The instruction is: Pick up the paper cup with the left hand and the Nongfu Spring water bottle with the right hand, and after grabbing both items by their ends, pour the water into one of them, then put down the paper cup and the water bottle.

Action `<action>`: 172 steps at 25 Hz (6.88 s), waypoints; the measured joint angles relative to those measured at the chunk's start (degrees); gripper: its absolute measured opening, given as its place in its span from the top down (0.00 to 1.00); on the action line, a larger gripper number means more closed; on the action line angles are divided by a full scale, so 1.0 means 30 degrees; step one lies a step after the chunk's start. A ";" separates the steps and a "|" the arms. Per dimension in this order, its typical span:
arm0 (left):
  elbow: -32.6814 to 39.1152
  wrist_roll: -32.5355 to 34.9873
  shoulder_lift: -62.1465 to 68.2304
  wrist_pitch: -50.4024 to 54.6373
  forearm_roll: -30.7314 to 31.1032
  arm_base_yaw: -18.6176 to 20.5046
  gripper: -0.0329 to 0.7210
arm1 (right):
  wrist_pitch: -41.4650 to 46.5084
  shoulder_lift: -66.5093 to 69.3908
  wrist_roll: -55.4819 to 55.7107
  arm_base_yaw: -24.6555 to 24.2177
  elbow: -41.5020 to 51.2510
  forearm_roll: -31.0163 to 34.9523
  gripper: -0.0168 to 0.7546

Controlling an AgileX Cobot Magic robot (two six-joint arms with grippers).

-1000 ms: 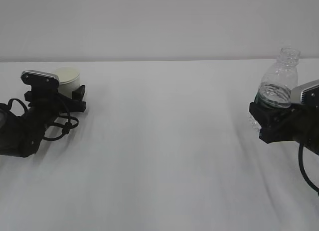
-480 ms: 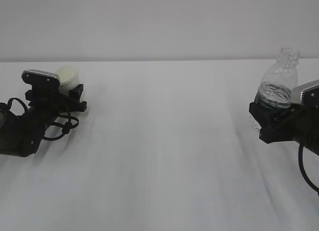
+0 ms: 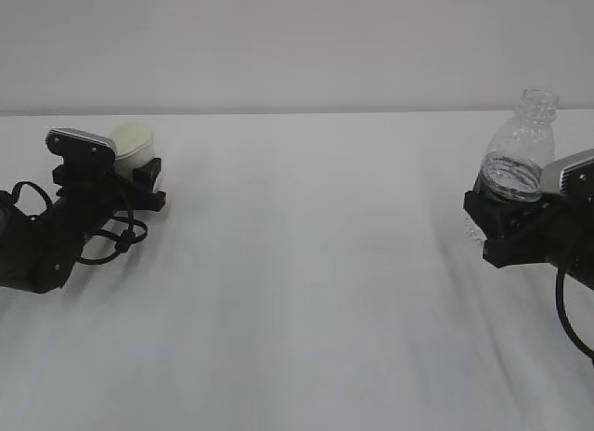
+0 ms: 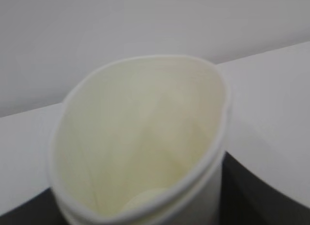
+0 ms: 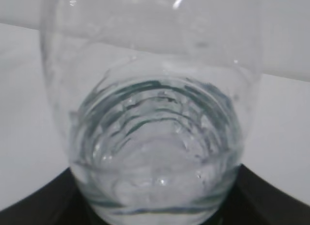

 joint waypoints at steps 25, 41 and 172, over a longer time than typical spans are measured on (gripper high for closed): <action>0.4525 0.0000 -0.4210 0.0034 0.4055 -0.1586 0.38 | 0.0000 0.0000 0.0000 0.0000 0.0000 0.0391 0.39; 0.5717 -0.2802 -0.5281 0.0034 0.6224 -0.3362 0.38 | 0.0000 0.0000 0.0000 0.0000 0.0000 0.0622 0.39; -0.1368 -1.0489 -0.5309 0.4182 1.8488 -1.1147 0.39 | 1.4763 -1.3482 0.0000 0.0000 0.1920 -0.2933 0.39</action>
